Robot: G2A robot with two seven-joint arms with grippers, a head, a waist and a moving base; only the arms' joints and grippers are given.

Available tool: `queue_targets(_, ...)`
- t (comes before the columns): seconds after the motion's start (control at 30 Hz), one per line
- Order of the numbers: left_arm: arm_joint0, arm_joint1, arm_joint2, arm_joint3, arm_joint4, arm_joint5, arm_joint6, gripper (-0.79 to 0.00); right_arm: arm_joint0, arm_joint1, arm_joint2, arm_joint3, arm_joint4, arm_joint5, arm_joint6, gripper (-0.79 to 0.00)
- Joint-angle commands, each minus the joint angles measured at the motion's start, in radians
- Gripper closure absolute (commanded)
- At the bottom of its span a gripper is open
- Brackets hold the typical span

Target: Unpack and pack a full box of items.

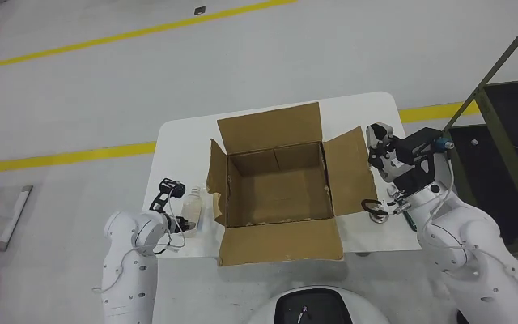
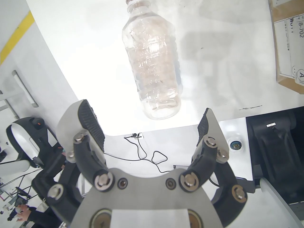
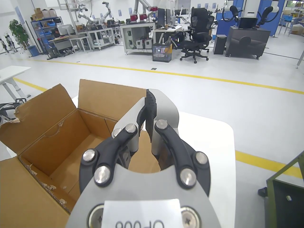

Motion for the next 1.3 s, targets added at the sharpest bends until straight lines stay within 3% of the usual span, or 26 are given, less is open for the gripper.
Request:
queue_targets(0.0, 0.000, 0.000, 0.000, 0.000, -0.001, 0.000, 0.000, -0.785, 0.000, 0.000, 0.000, 0.000, 0.000, 0.000, 0.000, 0.000)
queue_targets(0.3, -0.015, 0.000, 0.030, 0.061, -0.036, 0.035, 0.018, -0.785, 0.000, 0.000, 0.000, 0.000, 0.000, 0.000, 0.000, 0.000)
queue_targets(0.7, -0.200, -0.003, 0.114, 0.390, -0.017, 0.121, 0.066, -0.785, 0.000, 0.000, 0.000, 0.000, 0.000, 0.000, 0.000, 0.000)
queue_targets(0.87, -0.253, -0.006, 0.146, 0.482, -0.038, 0.112, 0.075, -0.785, 0.000, 0.000, 0.000, 0.000, 0.000, 0.000, 0.000, 0.000)
queue_targets(1.27, -0.300, -0.005, 0.194, 0.560, -0.062, 0.109, 0.077, -0.776, 0.000, 0.000, 0.000, 0.000, 0.000, 0.000, 0.000, 0.000)
